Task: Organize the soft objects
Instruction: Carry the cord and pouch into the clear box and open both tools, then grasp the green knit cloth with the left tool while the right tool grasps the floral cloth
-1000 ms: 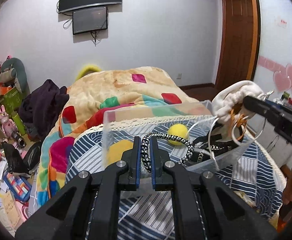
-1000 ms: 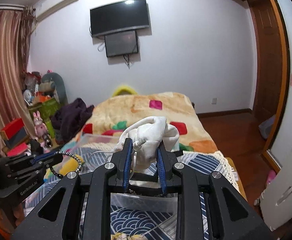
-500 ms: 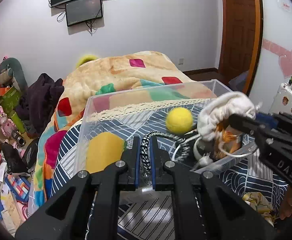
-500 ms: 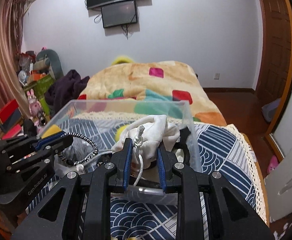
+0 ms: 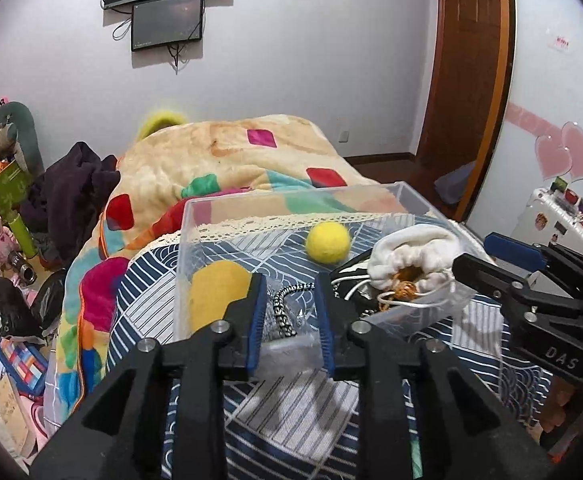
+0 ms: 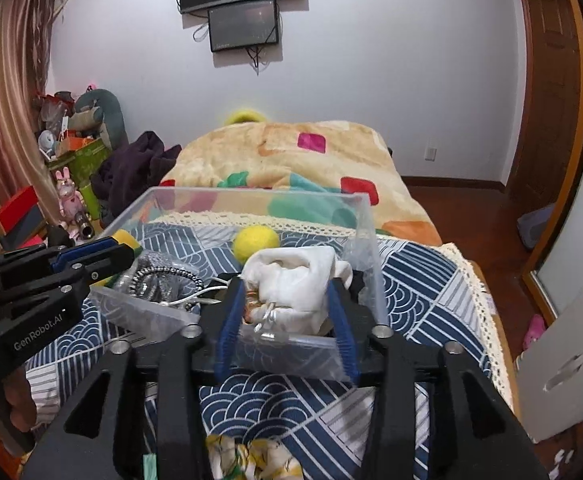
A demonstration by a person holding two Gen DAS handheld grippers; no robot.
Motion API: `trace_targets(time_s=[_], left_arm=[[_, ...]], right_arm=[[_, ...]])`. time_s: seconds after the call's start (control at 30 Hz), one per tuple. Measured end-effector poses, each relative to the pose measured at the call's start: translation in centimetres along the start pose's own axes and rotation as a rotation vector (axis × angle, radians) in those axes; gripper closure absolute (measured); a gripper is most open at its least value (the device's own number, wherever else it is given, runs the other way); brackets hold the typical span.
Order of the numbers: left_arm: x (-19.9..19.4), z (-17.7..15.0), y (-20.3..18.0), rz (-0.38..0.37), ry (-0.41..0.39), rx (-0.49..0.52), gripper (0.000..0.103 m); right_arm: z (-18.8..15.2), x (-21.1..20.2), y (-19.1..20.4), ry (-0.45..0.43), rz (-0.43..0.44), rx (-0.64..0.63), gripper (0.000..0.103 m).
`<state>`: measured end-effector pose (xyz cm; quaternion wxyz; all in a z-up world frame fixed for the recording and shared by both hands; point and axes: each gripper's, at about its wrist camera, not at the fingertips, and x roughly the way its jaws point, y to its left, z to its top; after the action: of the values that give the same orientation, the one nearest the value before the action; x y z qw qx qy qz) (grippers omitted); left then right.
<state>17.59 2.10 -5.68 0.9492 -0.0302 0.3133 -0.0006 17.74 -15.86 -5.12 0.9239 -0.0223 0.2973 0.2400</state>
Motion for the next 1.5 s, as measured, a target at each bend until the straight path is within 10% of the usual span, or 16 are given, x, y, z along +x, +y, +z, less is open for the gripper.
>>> trace_targets(time_s=[0.2, 0.97, 1.23, 1.5], left_arm=[[-2.5, -0.9, -0.1, -0.028, -0.04, 0.002, 0.052], [-1.6, -11.6, -4.1, -0.173, 0.219, 0.022, 0.05], [-2.8, -12.7, -5.6, -0.15, 0.172, 0.069, 0.062], [-3.3, -12.9, -5.5, -0.154, 0.156, 0.058, 0.093]], right_arm=[[-0.4, -2.3, 0.2, -0.054, 0.005, -0.005, 0.037], [-9.2, -1.0, 1.2, 0.168, 0.083, -0.003, 0.032], [-10.6, -0.7, 0.9, 0.198, 0.108, 0.015, 0.079], [-10.0, -2.0, 0.6, 0.14, 0.069, 0.012, 0.089]])
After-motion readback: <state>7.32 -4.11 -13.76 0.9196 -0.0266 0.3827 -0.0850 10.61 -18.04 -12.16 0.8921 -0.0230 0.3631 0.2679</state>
